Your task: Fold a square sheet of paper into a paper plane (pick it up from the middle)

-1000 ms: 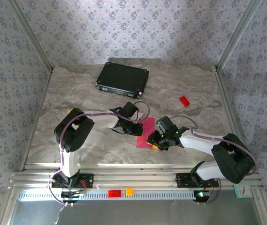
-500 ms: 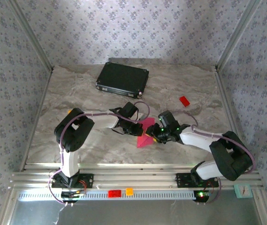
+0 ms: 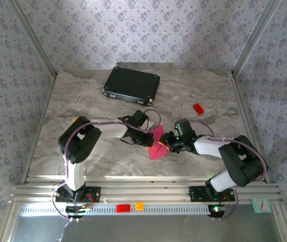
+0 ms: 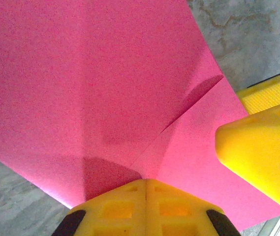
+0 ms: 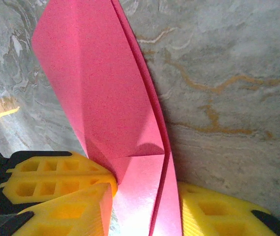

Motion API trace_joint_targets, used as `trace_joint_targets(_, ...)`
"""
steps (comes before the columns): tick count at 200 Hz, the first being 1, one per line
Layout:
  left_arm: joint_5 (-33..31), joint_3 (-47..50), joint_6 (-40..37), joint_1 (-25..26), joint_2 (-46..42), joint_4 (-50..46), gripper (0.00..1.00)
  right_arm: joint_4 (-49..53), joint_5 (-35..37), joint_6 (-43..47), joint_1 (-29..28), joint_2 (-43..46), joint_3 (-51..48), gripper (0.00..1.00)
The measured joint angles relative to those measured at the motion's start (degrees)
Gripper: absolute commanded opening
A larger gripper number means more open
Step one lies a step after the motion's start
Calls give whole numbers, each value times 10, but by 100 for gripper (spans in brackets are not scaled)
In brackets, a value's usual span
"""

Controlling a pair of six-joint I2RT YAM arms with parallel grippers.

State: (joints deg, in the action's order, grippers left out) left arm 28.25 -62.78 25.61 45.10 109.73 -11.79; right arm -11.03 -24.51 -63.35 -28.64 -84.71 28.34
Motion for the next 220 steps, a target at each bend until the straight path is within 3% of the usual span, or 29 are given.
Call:
trace_joint_targets(46,3,1,4,0,0,0,5,-43,-31,10,17,-7,-22,27)
trace_joint_targets(157,10,6,4,0,-1,7,5,-89,-46,23,28,-27,-30,18)
trace_joint_targets(192,15,9,4,0,-1,11,5,-101,-45,25,28,-27,-31,11)
trace_joint_targets(220,16,12,5,0,-3,13,10,-105,-44,26,29,-26,-35,8)
